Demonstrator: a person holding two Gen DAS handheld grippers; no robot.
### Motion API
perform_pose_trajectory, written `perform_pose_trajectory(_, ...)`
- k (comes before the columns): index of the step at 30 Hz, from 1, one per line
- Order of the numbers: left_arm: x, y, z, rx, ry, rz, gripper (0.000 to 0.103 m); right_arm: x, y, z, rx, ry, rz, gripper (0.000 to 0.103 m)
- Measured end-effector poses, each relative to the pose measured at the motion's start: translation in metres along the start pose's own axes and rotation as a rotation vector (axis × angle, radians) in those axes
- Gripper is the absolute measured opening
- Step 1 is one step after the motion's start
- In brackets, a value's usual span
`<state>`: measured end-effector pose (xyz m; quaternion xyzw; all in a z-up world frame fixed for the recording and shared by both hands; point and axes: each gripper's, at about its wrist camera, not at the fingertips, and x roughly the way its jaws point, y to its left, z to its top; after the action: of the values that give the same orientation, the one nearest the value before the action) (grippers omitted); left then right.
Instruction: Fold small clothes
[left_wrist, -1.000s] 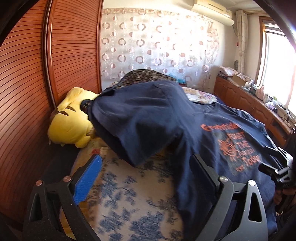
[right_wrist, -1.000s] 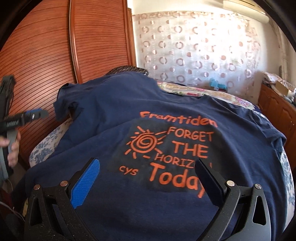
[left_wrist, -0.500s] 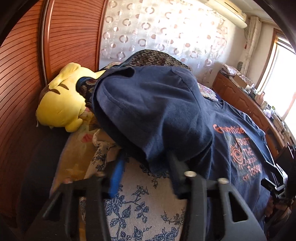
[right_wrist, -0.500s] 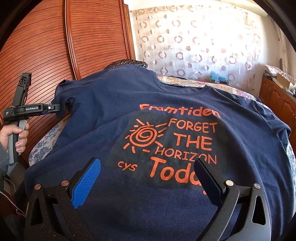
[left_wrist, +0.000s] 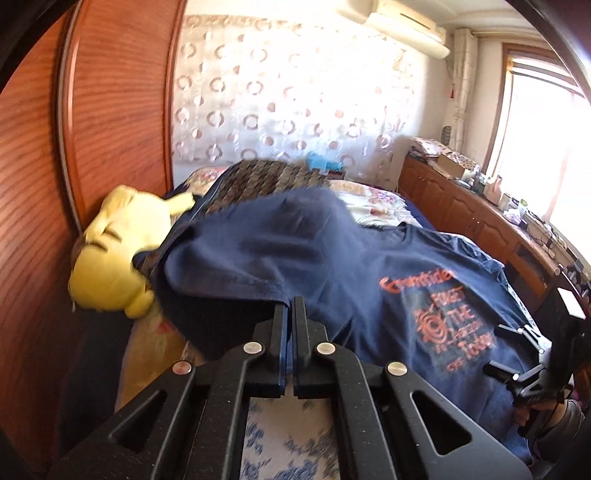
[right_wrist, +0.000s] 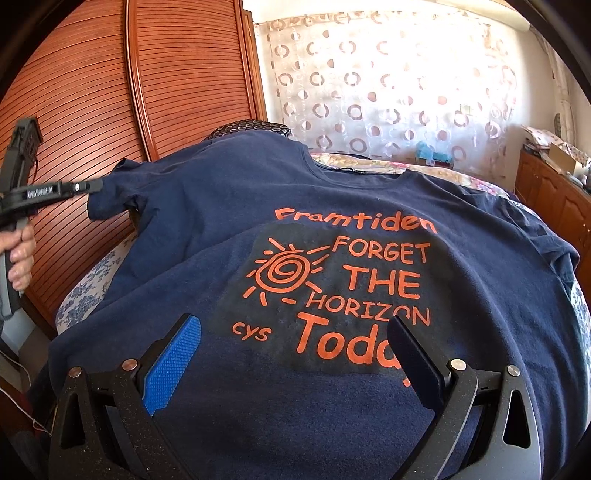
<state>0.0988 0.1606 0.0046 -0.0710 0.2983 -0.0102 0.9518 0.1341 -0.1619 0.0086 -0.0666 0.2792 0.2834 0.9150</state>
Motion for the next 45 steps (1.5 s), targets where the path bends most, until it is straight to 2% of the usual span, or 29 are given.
perform_pose_trajectory(4,0.012,-0.034,0.031,0.081,-0.008,-0.033,0.003,0.0,-0.001,0.001,-0.001,0.002,-0.001,0.101)
perform_pose_trajectory(8,0.04,-0.081,0.056,0.167,0.034,-0.096,0.003,-0.001,-0.002,0.0,0.002,0.002,-0.003,0.101)
perform_pose_trajectory(13,0.057,-0.129,0.058,0.256,0.102,-0.14,0.003,-0.004,-0.004,-0.001,0.013,-0.006,0.0,0.101)
perform_pose_trajectory(14,0.054,-0.132,0.056,0.262,0.104,-0.15,0.007,-0.004,-0.005,-0.001,0.016,-0.006,0.0,0.101)
perform_pose_trajectory(15,0.05,-0.134,0.053,0.265,0.101,-0.153,0.019,-0.004,-0.005,-0.001,0.02,-0.006,0.002,0.101)
perform_pose_trajectory(16,0.046,-0.133,0.051,0.267,0.097,-0.15,0.026,-0.005,-0.006,-0.001,0.022,-0.007,0.004,0.101)
perform_pose_trajectory(18,0.035,-0.127,0.048,0.271,0.082,-0.142,0.05,-0.005,-0.007,-0.001,0.023,-0.009,0.007,0.101)
perform_pose_trajectory(19,0.031,-0.124,0.048,0.273,0.078,-0.135,0.056,-0.005,-0.006,-0.001,0.022,-0.01,0.007,0.101)
perform_pose_trajectory(20,0.027,-0.119,0.047,0.268,0.075,-0.123,0.068,-0.005,-0.006,-0.001,0.022,-0.01,0.006,0.101)
perform_pose_trajectory(21,0.025,-0.114,0.046,0.259,0.072,-0.115,0.075,-0.004,-0.007,-0.001,0.021,-0.009,0.005,0.101)
perform_pose_trajectory(22,0.022,-0.108,0.044,0.248,0.07,-0.109,0.078,-0.004,-0.007,-0.001,0.021,-0.008,0.005,0.101)
perform_pose_trajectory(26,0.016,-0.076,0.03,0.214,0.075,-0.06,0.084,-0.004,-0.008,-0.001,0.03,-0.007,0.01,0.101)
perform_pose_trajectory(33,0.01,-0.039,0.002,0.164,0.083,-0.006,0.084,-0.005,-0.006,0.003,0.018,0.001,0.018,0.101)
perform_pose_trajectory(35,0.007,-0.033,-0.003,0.148,0.075,-0.004,0.084,-0.004,-0.003,0.008,-0.01,0.008,0.035,0.098)
perform_pose_trajectory(38,0.003,-0.022,-0.012,0.115,0.062,0.003,0.084,-0.004,0.005,0.027,-0.065,0.009,0.043,0.093)
perform_pose_trajectory(45,-0.005,0.0,-0.027,0.056,0.045,0.025,0.084,0.013,0.039,0.096,-0.191,-0.046,0.149,0.087)
